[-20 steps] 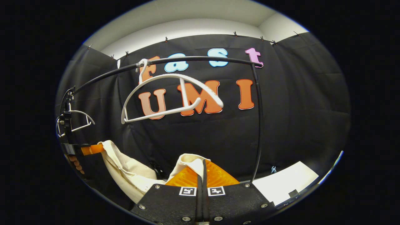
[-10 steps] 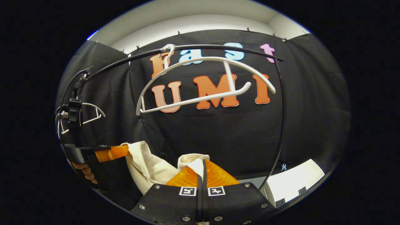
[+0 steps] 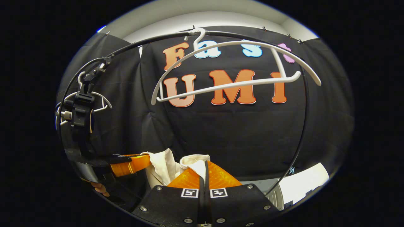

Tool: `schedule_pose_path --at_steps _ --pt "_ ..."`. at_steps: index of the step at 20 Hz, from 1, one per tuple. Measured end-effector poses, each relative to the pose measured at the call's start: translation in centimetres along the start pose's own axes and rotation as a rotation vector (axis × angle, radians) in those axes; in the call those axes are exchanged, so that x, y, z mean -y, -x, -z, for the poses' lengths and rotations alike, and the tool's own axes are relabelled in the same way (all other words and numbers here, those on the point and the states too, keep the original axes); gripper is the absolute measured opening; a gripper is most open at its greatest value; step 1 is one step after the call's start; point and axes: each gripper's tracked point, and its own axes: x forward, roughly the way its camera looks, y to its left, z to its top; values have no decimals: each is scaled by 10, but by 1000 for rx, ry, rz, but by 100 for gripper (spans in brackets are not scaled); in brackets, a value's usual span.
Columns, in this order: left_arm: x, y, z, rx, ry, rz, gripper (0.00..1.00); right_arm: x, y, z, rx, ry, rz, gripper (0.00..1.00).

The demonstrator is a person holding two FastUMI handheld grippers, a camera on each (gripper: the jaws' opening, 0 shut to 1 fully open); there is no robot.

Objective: Grasp the clothes on the hanger with both hands and then place them into the laundry hamper below.

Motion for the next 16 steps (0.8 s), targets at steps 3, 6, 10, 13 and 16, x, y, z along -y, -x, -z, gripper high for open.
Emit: schedule_pose_path --at_steps 3,6,10,13,16 --pt "-13 -10 19 -46 11 -19 7 -6 -14 22 -37 14 -5 0" --pt "-24 -21 44 -96 -1 -37 7 -10 -29 44 -77 19 -8 0" --pt "-37 -39 65 -156 -19 -48 7 -15 -50 75 -120 33 -5 0" --pt "-43 -50 87 -211 -41 -42 7 -14 -67 95 -168 33 4 0" --pt "-45 -54 100 -266 -26 -39 7 -10 -68 120 -238 33 13 0"
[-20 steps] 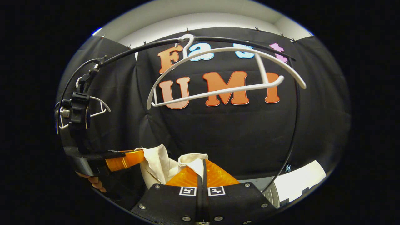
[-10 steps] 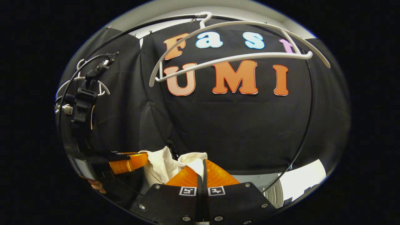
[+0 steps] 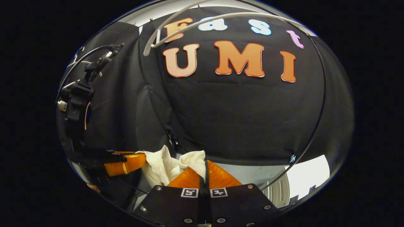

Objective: Grasp the clothes on the hanger with both hands and then place them into the laundry hamper below.

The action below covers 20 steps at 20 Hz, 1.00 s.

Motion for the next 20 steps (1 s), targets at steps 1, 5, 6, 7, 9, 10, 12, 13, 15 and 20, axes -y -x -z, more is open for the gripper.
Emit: schedule_pose_path --at_steps 1,5,6,7,9,10,12,13,15,20 --pt "-1 -4 7 -29 -1 -1 7 0 -1 8 -22 1 4 0" --pt "-5 -21 33 -113 10 4 7 4 -15 32 -89 -4 26 0" --pt "-4 -24 36 -129 15 5 7 7 -16 37 -100 -6 37 2" --pt "-4 -24 40 -139 17 8 5 8 -18 41 -112 -8 46 3" --pt "-6 -24 45 -154 9 3 7 11 -20 47 -132 -12 59 4" --pt "-7 -24 47 -162 5 0 7 13 -20 50 -138 -12 65 5" --pt "-4 -24 53 -180 10 7 7 16 -23 52 -144 -13 76 6" --pt "-4 -24 53 -183 13 9 13 15 -25 55 -153 -11 75 7" --pt "-6 -23 52 -177 4 -2 12 13 -24 63 -175 -8 75 8" --pt "-4 -19 54 -176 8 9 45 9 -17 54 -149 14 78 20"
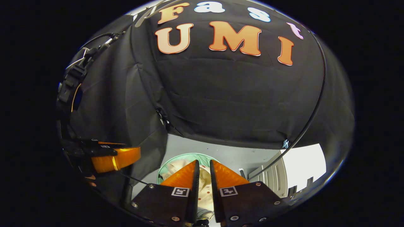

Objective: Grasp the clothes on the hanger with both hands and then place them into the laundry hamper below.

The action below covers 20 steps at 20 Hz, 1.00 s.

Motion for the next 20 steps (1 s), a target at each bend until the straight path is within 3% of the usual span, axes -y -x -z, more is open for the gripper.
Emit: schedule_pose_path --at_steps 3,4,7,8,14,16,18,20 --pt "0 3 5 -5 6 -2 90 2 5 -1 7 -6 7 33" --pt "-1 5 9 -6 4 -4 88 2 9 1 5 -12 9 39" --pt "-2 8 13 -6 5 -5 87 5 14 8 4 -26 20 72" --pt "-3 10 14 -6 7 -8 87 6 16 7 7 -27 26 79" --pt "-11 28 17 23 5 -45 89 8 38 6 31 -28 38 92" --pt "-14 38 15 39 7 -57 89 7 42 4 41 -30 37 93" --pt "-15 45 17 49 8 -54 99 7 50 2 51 -29 40 93" --pt "-16 53 16 55 6 -55 98 6 59 1 64 -29 45 93"
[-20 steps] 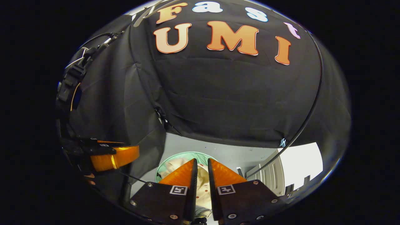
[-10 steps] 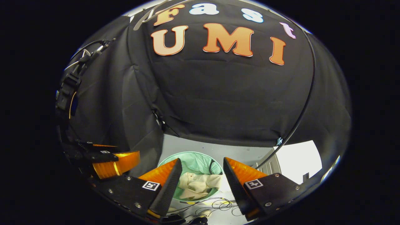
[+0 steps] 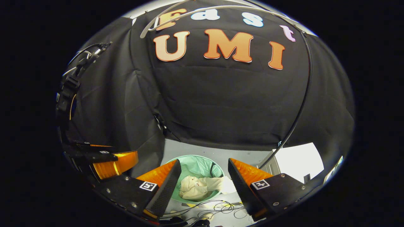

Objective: Grasp the clothes on the hanger with both hands and then place them into the laundry hamper below.

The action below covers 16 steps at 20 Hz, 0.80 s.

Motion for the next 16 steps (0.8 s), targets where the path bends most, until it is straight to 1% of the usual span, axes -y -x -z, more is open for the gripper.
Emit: schedule_pose_path --at_steps 1,2,3,4,5,7,10,13,16 --pt "-1 3 1 3 0 -1 95 -1 3 -1 5 -1 2 93" --pt "-2 5 1 6 -2 -3 95 -1 7 -2 10 -1 5 93" --pt "-4 10 1 9 -5 -5 98 0 11 -3 15 -3 8 93" --pt "-5 15 2 13 -9 -6 95 0 13 -5 22 -5 12 93" --pt "-7 20 3 18 -15 -8 98 0 17 -6 28 -8 15 93" --pt "-12 29 1 33 -14 -12 98 -1 30 -10 40 -14 15 93" --pt "-11 47 -15 79 1 10 98 -1 43 -21 69 -10 19 93" --pt "-16 68 -35 134 -8 20 98 3 58 -41 113 -17 36 93" --pt "-17 93 -67 213 10 35 98 10 75 -66 159 -26 49 93"
